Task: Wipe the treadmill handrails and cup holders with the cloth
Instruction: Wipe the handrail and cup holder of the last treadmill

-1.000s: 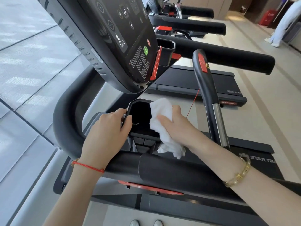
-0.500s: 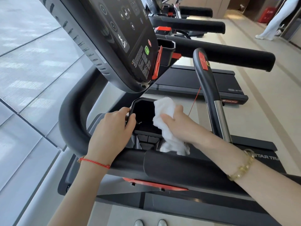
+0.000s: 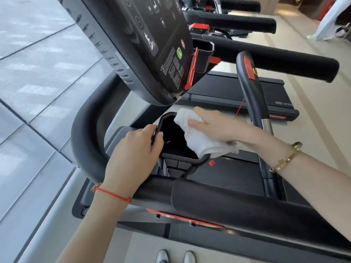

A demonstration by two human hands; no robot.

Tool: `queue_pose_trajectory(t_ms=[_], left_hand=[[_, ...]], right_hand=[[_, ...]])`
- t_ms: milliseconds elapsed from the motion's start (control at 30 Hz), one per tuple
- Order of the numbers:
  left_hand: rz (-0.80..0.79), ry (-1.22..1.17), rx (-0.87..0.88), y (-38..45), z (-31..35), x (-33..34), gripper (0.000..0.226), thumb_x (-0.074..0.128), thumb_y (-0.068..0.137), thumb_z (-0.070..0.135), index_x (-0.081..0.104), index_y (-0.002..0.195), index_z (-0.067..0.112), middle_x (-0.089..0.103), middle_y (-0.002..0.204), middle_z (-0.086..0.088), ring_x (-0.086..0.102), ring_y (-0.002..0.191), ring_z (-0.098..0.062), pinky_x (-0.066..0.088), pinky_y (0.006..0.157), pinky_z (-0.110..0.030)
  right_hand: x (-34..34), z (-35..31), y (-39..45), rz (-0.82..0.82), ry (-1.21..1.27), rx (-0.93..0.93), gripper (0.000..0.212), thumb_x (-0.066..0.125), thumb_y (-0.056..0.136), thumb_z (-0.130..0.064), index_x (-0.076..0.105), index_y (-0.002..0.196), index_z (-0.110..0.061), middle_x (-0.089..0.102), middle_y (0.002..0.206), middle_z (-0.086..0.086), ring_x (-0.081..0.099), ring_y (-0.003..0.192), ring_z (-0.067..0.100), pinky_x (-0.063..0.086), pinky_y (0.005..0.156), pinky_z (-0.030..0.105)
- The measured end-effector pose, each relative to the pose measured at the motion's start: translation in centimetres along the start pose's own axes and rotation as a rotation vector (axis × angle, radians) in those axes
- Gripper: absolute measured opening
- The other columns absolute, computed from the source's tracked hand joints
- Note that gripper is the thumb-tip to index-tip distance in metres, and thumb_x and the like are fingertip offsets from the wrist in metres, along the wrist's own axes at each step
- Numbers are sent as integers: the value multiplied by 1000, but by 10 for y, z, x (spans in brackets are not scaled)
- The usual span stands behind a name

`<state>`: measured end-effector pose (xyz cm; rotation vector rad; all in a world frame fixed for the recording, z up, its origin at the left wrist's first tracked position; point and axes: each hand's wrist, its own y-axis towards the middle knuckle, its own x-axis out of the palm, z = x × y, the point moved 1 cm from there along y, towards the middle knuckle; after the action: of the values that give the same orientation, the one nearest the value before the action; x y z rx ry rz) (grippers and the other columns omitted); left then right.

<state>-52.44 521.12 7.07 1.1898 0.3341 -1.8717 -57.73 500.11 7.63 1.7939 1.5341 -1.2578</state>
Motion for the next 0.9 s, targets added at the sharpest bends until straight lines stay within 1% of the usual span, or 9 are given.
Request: queue_pose_trajectory(t_ms=[100,233,333,433,567,600,667,800,900], left_hand=[[-1,3,-4,0,0,0,33,43,98,39,62,109,16,67,76,-3,65,75,-30,54,71,-46],[3,2,16,0,1,-1,29,43,97,38,61,107,17,66,74,0,63,69,-26,54,69,-46],[8,-21,14,-1,0,0,27,46,97,36,62,107,17,67,75,-2,65,68,-25,55,68,-48],[7,-59,8,-1,0,-1,28,49,97,35,64,115,20,70,79,-2,66,70,-24,56,71,-48],[8,-61,0,-1,-1,0,33,48,97,37,63,122,21,69,77,-2,66,72,-24,57,71,-47],[8,-62,3,-1,-1,0,32,48,97,37,63,121,21,69,76,-2,66,72,-24,57,71,-47],[12,-66,4,-1,-1,0,30,49,97,36,63,118,19,69,77,-4,65,71,-25,56,70,-48],[15,-68,2,0,-1,2,29,49,97,35,64,112,15,69,79,-7,65,69,-27,56,70,-49],[19,-74,8,0,-2,2,26,51,97,33,64,111,16,69,78,-7,66,69,-27,56,70,-50]], right_hand=[[-4,-6,12,-35,-64,-121,28,40,101,-44,35,77,-30,46,69,-7,41,60,6,24,54,26],[-4,-21,23,-39,-207,-204,29,37,101,-45,46,104,-18,61,89,5,54,76,16,40,65,36],[-1,-27,22,2,-225,-232,26,38,101,-44,44,99,-19,62,88,5,54,80,24,43,71,41],[5,-13,12,95,-165,-195,24,39,101,-45,44,96,-22,54,79,-4,50,82,24,37,72,40],[9,10,-5,79,61,-45,34,38,100,-47,46,125,-25,61,103,4,55,97,26,43,80,40],[8,12,-5,70,79,-40,28,39,101,-46,48,120,-28,61,101,5,55,94,26,44,79,40],[7,8,0,62,34,-62,9,40,101,-43,46,97,-37,55,84,-3,51,80,18,36,63,32],[4,-13,14,63,-143,-142,24,41,101,-42,38,86,-23,46,72,-7,40,67,6,30,58,31],[4,-23,20,94,-231,-193,22,39,100,-43,33,86,-27,42,71,-10,39,64,13,28,57,32]])
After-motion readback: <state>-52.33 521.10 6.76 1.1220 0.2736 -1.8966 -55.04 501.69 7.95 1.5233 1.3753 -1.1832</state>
